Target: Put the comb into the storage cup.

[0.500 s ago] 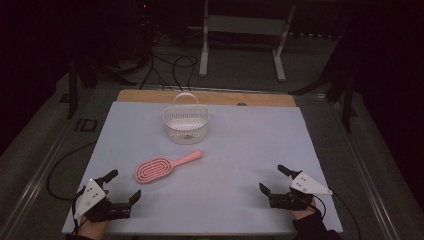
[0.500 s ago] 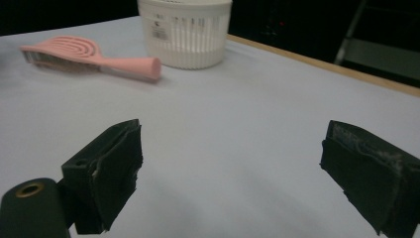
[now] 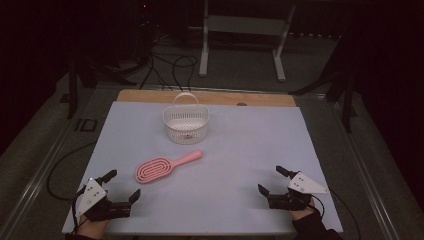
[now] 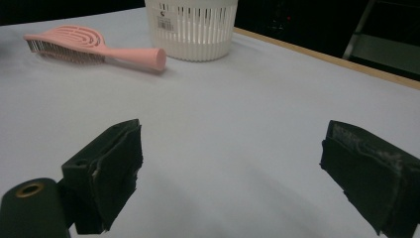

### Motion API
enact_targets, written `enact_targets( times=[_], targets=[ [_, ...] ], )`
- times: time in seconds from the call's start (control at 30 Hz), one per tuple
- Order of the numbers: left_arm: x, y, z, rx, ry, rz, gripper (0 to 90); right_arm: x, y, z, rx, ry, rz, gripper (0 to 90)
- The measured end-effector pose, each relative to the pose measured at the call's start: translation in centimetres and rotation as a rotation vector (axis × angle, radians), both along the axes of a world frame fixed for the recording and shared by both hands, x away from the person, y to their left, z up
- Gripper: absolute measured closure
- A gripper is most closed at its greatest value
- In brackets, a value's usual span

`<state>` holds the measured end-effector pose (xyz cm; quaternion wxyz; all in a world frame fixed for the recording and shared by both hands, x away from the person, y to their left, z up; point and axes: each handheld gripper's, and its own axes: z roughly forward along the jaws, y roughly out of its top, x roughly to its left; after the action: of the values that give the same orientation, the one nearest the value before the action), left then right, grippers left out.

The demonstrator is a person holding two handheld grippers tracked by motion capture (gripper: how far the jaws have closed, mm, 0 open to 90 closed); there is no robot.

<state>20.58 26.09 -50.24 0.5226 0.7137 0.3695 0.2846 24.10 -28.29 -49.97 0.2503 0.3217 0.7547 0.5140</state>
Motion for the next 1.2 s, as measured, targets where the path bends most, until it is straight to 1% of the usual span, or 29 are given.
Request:
enact_targets(
  times=[0.1, 0.17, 0.2, 0.3, 0.37, 0.4, 0.5, 0.57, 0.6, 0.63, 0.67, 0.77, 0.8, 0.83, 0.87, 0.9, 0.93, 0.97, 1.0, 1.03, 1.07, 1.1, 1.13, 1.17, 1.2],
  targets=[
    [0.0, -0.1, 0.0, 0.005, -0.01, 0.013, 0.0, 0.0, 0.0, 0.0, 0.002, -0.001, -0.005, 9.0],
    [0.1, -0.2, 0.1, 0.006, -0.006, 0.016, 0.0, 0.0, 0.0, 0.1, 0.001, -0.005, -0.011, 9.0],
    [0.2, -0.3, 0.0, 0.011, 0.007, 0.014, 0.0, 0.0, 0.0, 0.1, 0.008, -0.004, -0.017, 9.0],
    [0.3, -0.5, 0.2, 0.017, 0.006, 0.016, 0.0, 0.0, 0.0, 0.2, 0.016, -0.001, -0.016, 9.0],
    [0.3, -0.6, 0.4, 0.008, 0.009, 0.005, 0.0, 0.0, 0.1, 0.2, 0.013, -0.009, -0.016, 9.0],
    [0.4, -0.7, 0.6, 0.0, 0.016, -0.006, 0.0, -0.1, 0.1, 0.3, 0.02, -0.004, -0.013, 9.0],
    [0.4, -0.8, 0.7, -0.003, 0.025, -0.015, 0.0, -0.1, 0.2, 0.3, 0.02, -0.007, -0.013, 9.0],
    [0.5, -0.9, 0.8, -0.003, 0.031, -0.023, 0.0, -0.2, 0.3, 0.3, 0.029, 0.0, -0.016, 9.0],
    [0.5, -0.9, 1.2, -0.009, 0.029, -0.03, 0.0, -0.3, 0.5, 0.3, 0.024, -0.002, -0.016, 9.0],
    [0.5, -0.9, 1.2, -0.009, 0.029, -0.03, 0.0, -0.3, 0.5, 0.3, 0.024, -0.002, -0.016, 9.0],
    [0.5, -0.9, 1.6, -0.018, 0.026, -0.036, 0.0, -0.3, 0.6, 0.4, 0.027, -0.001, -0.015, 9.0],
    [0.6, -0.8, 1.8, -0.019, 0.025, -0.04, 0.0, -0.3, 0.6, 0.3, 0.023, -0.003, -0.013, 9.0],
    [0.7, -0.8, 2.2, -0.032, 0.028, -0.044, 0.0, -0.2, 0.6, 0.3, 0.022, -0.003, -0.015, 9.0],
    [0.7, -0.8, 2.5, -0.031, 0.023, -0.045, 0.0, -0.2, 0.6, 0.3, 0.021, -0.001, -0.018, 9.0],
    [0.7, -0.8, 2.5, -0.031, 0.023, -0.045, 0.0, -0.2, 0.6, 0.3, 0.021, -0.001, -0.018, 9.0],
    [0.8, -0.9, 2.9, -0.015, 0.021, -0.05, 0.0, -0.2, 0.6, 0.3, 0.024, -0.001, -0.018, 9.0],
    [0.8, -0.9, 2.9, -0.015, 0.021, -0.05, 0.0, -0.2, 0.6, 0.3, 0.024, -0.001, -0.018, 9.0],
    [0.8, -1.0, 3.4, -0.012, 0.008, -0.046, 0.0, -0.1, 0.6, 0.3, 0.026, 0.001, -0.018, 9.0],
    [0.8, -1.0, 3.4, -0.012, 0.008, -0.046, 0.0, -0.1, 0.6, 0.3, 0.026, 0.001, -0.018, 9.0],
    [0.8, -1.2, 4.0, -0.013, 0.002, -0.054, 0.0, -0.1, 0.6, 0.3, 0.023, -0.001, -0.018, 9.0],
    [0.8, -1.2, 4.0, -0.013, 0.002, -0.054, 0.0, -0.1, 0.6, 0.3, 0.023, -0.001, -0.018, 9.0],
    [1.0, -1.2, 4.6, -0.014, 0.001, -0.059, 0.0, -0.2, 0.6, 0.3, 0.026, -0.004, -0.017, 9.0],
    [1.0, -1.2, 4.6, -0.014, 0.001, -0.059, 0.0, -0.2, 0.6, 0.3, 0.026, -0.004, -0.017, 9.0],
    [1.3, -1.3, 5.1, -0.018, 0.005, -0.064, 0.0, -0.2, 0.6, 0.3, 0.025, -0.002, -0.019, 9.0],
    [1.3, -1.3, 5.1, -0.018, 0.005, -0.064, 0.0, -0.2, 0.6, 0.3, 0.025, -0.002, -0.019, 9.0]
  ],
)
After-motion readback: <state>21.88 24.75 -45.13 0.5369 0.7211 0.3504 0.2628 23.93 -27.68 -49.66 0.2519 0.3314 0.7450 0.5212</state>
